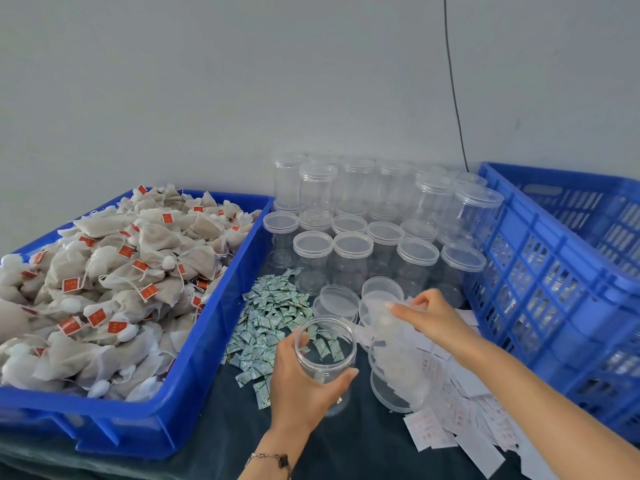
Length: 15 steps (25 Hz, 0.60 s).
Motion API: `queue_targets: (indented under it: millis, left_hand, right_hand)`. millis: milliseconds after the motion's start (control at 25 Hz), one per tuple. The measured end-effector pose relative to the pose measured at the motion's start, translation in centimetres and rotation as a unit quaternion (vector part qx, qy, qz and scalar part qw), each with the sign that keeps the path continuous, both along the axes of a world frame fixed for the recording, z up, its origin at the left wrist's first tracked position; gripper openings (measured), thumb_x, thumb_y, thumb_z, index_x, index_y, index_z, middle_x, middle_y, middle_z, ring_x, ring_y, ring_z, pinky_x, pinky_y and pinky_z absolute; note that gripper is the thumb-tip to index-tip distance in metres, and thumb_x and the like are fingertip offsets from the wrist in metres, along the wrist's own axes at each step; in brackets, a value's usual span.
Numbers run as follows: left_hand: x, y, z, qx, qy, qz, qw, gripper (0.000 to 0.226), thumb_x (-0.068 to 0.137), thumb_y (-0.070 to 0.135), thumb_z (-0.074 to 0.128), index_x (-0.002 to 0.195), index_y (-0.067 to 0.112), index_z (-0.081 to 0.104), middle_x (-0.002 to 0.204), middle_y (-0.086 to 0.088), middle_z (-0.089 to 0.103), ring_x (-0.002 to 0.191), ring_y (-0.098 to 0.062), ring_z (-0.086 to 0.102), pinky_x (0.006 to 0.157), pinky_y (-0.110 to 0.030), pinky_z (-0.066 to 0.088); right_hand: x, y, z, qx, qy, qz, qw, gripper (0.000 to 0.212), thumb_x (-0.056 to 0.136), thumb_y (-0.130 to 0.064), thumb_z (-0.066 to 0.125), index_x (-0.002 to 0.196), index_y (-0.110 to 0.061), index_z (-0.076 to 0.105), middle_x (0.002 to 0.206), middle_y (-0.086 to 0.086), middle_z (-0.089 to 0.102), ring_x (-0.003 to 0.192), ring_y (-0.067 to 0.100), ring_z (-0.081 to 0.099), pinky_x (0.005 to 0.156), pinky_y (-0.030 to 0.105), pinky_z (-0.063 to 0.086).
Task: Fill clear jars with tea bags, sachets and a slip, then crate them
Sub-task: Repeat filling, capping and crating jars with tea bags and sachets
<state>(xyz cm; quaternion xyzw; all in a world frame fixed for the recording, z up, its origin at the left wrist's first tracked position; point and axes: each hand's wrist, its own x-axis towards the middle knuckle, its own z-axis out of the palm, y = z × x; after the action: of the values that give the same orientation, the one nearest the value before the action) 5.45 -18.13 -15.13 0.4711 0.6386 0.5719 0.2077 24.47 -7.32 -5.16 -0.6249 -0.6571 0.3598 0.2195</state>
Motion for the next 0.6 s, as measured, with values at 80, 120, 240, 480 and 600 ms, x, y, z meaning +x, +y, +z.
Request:
queue_targets:
  millis: [80, 120, 240, 480, 600]
  left_hand:
    - [-0.2, -0.1, 0.4, 0.032, -0.009, 0.034, 0.999, 0.097, 0.043, 0.065, 0.084, 0.124, 0.03, 0.043, 0.116, 0.021, 0.051, 0.111, -0.004, 0.054, 0.087, -0.011, 0.038]
    - [-0.6, -0.1, 0.7, 0.046, -0.01, 0.055, 0.997, 0.1, 0.043, 0.068, 0.081, 0.126, 0.026, 0.044, 0.116, 0.018, 0.051, 0.111, -0.005, 0.054, 0.087, -0.013, 0.039]
    - [-2.2, -0.1, 1.8, 0.06, -0.027, 0.12, 0.991, 0.108, 0.043, 0.073, 0.078, 0.131, 0.021, 0.043, 0.122, 0.011, 0.049, 0.113, -0.007, 0.05, 0.09, -0.016, 0.039]
    - [-6.8, -0.6, 1.3, 0.025, -0.065, 0.155, 0.985, 0.119, 0.038, 0.077, 0.075, 0.139, 0.029, 0.034, 0.131, 0.024, 0.041, 0.122, 0.005, 0.041, 0.098, -0.015, 0.033]
    - [-8.0, -0.7, 0.2, 0.043, -0.079, 0.129, 0.988, 0.098, 0.04, 0.062, 0.084, 0.125, 0.047, 0.038, 0.123, 0.043, 0.043, 0.117, 0.019, 0.041, 0.094, -0.004, 0.034]
  right_hand:
    - [0.3, 0.0, -1.5, -0.013, 0.055, -0.015, 0.998, 0.074, 0.079, -0.052, 0.067, 0.132, -0.019, 0.028, 0.134, -0.001, 0.042, 0.107, 0.014, 0.05, 0.088, 0.031, 0.04]
    - [0.0, -0.2, -2.2, -0.012, 0.046, -0.008, 0.999, 0.08, 0.081, -0.048, 0.067, 0.139, -0.018, 0.022, 0.141, 0.001, 0.036, 0.12, 0.019, 0.044, 0.096, 0.033, 0.037]
    - [-2.1, -0.6, -3.3, 0.053, -0.036, 0.032, 0.997, 0.076, 0.084, -0.037, 0.067, 0.143, -0.013, 0.025, 0.148, 0.007, 0.032, 0.135, 0.025, 0.03, 0.109, 0.037, 0.028]
    - [-11.6, -3.2, 0.4, 0.215, -0.067, 0.227, 0.948, 0.04, 0.09, -0.026, 0.059, 0.128, -0.018, 0.05, 0.141, -0.001, 0.038, 0.133, 0.012, 0.032, 0.1, 0.017, 0.022]
    - [-17.7, -4.7, 2.9, 0.251, -0.031, 0.3, 0.92, 0.03, 0.092, -0.019, 0.055, 0.122, -0.019, 0.055, 0.131, -0.004, 0.049, 0.119, 0.009, 0.046, 0.09, 0.014, 0.029]
